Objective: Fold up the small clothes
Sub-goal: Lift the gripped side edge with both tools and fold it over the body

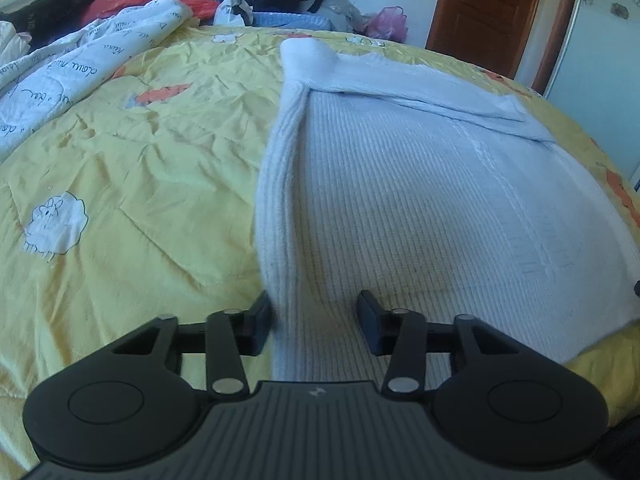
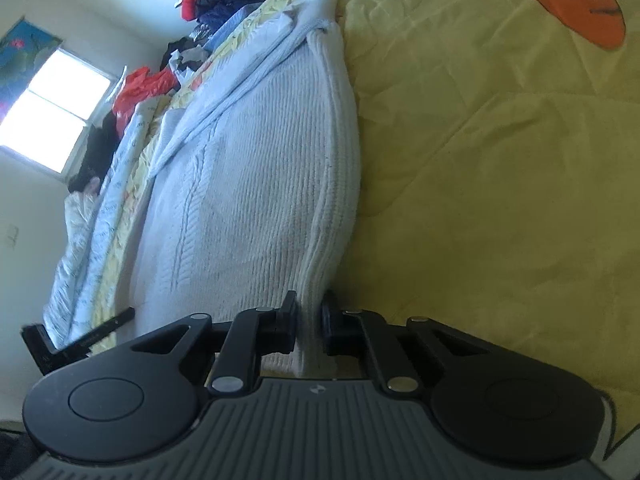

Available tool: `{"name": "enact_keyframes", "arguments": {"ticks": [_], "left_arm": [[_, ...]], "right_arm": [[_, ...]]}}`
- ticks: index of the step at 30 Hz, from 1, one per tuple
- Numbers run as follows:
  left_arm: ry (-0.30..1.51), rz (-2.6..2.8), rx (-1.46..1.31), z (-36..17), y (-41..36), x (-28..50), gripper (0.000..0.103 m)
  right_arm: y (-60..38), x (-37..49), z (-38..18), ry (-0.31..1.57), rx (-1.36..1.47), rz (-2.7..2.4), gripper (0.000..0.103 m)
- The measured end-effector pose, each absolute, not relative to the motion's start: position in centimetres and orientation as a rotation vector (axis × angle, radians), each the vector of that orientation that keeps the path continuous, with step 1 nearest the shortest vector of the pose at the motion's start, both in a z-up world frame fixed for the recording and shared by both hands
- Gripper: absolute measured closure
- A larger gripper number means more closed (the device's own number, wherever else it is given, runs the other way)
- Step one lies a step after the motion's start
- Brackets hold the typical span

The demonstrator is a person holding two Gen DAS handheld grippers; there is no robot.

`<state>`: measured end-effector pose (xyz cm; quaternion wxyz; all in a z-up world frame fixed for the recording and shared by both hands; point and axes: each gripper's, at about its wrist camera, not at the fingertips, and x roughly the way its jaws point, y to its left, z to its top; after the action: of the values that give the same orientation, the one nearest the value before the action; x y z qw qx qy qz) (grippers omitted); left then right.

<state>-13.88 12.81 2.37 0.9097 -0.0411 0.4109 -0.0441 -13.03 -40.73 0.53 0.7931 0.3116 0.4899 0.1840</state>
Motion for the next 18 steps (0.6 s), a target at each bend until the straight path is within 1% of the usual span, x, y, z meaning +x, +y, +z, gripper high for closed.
{"name": "enact_keyframes", "arguments": {"ticks": [1, 2, 3, 6, 9, 14, 18], "left_arm": [[0.852, -0.089, -0.093, 2.4, 13.0, -13.7, 0.084], [0.858, -0.083, -0.106, 2.5, 13.3, -13.6, 0.087], [0.862, -0.074, -0.118, 2.7, 13.5, -13.4, 0.095], [0.874, -0.082, -0.182, 3.6, 14.5, -13.1, 0.096], [0.847, -0.137, -0.292, 5.1, 15.7, -12.5, 0.096], [0.813, -0.176, -0.493, 6.3, 17.8, -9.2, 0.095], [0.773, -0.192, -0.511, 7.6, 18.2, -5.5, 0.096]], "right_arm": [[-40.9, -13.1, 0.5, 1.047, 0.687, 0.4, 0.091], [-41.0, -13.1, 0.5, 1.041, 0.71, 0.399, 0.091], [-41.1, -13.2, 0.7, 1.034, 0.721, 0.404, 0.091], [-41.6, -13.4, 1.7, 0.968, 0.8, 0.436, 0.091], [-42.5, -12.9, 3.1, 0.9, 0.87, 0.473, 0.091], [-43.4, -9.7, 4.9, 0.809, 0.94, 0.524, 0.091], [-43.6, -6.2, 6.1, 0.74, 0.952, 0.54, 0.091]]}}
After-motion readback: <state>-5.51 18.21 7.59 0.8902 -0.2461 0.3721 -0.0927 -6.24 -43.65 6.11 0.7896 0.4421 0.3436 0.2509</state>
